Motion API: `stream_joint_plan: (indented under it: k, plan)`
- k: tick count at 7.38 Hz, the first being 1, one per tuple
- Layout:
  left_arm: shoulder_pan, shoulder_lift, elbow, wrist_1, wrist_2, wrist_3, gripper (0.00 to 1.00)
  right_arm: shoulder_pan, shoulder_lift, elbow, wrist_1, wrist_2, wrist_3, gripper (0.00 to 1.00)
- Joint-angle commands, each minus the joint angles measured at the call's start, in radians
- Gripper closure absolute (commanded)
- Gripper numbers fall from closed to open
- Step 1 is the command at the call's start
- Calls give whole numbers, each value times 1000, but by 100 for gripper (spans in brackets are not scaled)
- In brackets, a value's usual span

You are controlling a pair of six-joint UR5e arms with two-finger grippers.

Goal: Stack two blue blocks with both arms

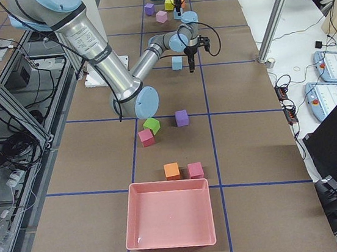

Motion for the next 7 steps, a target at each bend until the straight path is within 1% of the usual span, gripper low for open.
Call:
stream_joint_plan:
  k: [1,2,3,4,5,6,7]
  plan:
    - [-2,-7,-1,7,-42,0,29,187,-126,24,-17,101,-254,0]
    - [-14,-7,-8,29,-71,0,30,284,-178,12,-28,125,-414,0]
    - [-27,-16,-24,61,-97,0,30,368,-200,1,-83,127,-566,0]
    - [-44,-47,-71,148,-125,0,30,446,-206,1,-161,127,-699,0]
    - [-54,-128,-159,351,-129,0,30,509,-211,-7,-203,126,-795,0]
    - [-52,-244,-235,565,-119,-5,30,578,-217,-40,-209,147,-862,0]
    - [-46,-345,-267,704,-116,-26,30,661,-225,-91,-211,197,-965,0]
